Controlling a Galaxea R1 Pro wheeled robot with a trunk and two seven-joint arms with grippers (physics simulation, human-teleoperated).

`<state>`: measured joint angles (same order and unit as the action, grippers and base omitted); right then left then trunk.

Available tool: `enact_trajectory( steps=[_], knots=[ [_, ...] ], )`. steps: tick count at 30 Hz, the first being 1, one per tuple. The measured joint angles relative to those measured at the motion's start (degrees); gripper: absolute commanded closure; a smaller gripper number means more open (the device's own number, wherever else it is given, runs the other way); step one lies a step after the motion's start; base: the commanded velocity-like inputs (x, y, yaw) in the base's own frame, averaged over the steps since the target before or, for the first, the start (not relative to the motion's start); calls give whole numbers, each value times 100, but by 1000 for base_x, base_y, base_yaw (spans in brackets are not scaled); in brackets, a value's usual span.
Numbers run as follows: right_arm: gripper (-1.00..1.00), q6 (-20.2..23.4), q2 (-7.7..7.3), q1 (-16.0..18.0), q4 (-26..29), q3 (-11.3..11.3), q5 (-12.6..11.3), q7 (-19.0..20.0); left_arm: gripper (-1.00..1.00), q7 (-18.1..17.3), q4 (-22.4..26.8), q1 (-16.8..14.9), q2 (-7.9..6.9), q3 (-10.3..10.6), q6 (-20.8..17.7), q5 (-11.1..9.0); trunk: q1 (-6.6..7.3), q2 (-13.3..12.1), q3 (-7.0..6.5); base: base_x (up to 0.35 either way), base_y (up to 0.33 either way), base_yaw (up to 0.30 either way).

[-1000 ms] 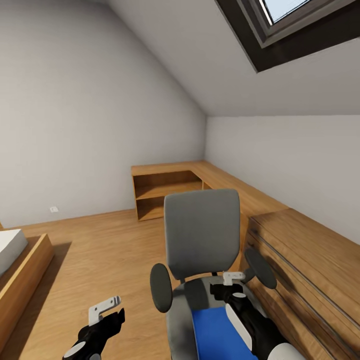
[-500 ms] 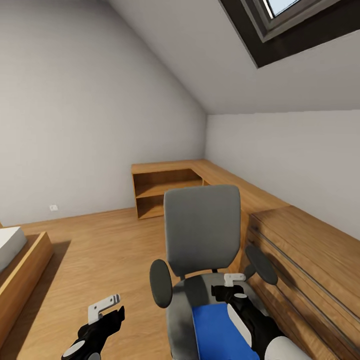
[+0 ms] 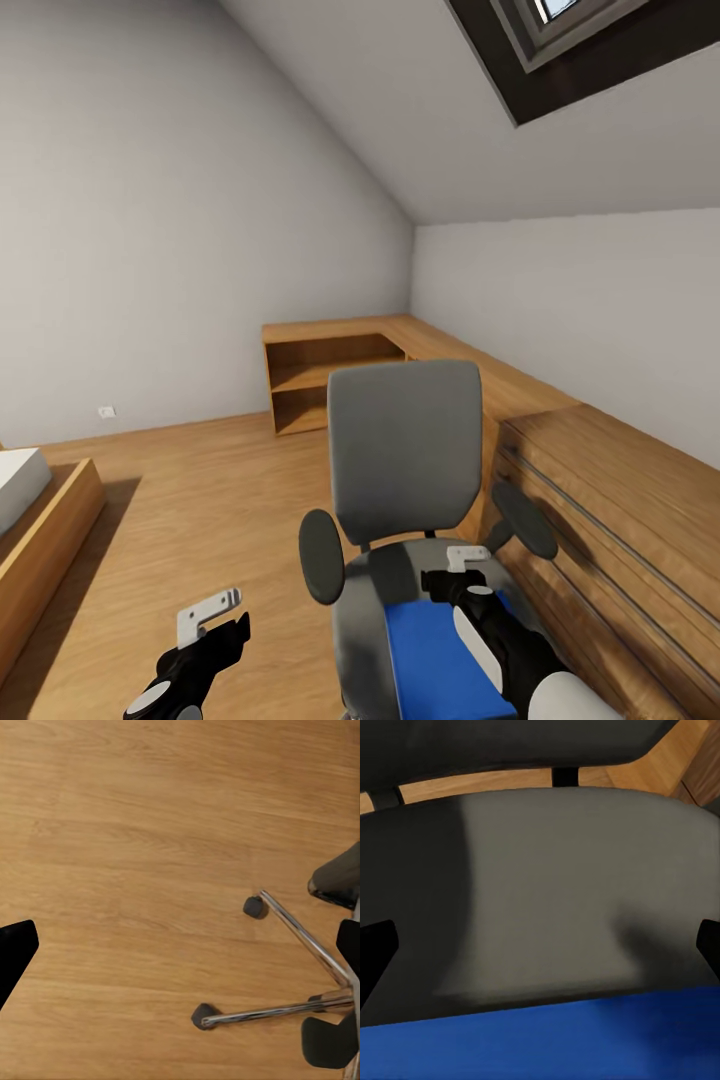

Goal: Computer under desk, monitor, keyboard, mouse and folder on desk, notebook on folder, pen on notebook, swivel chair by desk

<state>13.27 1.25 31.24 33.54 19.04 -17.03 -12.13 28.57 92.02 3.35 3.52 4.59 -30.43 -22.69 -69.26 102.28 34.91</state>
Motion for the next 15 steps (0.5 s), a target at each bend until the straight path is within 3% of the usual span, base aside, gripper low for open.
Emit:
enact_trajectory(
  steps=[15],
  knots=[
    [-100,240,19,2,43,1,3,-42,-100,0,-4,-3,0,2,0,-1,-330,602,269,0,0,0]
  ],
)
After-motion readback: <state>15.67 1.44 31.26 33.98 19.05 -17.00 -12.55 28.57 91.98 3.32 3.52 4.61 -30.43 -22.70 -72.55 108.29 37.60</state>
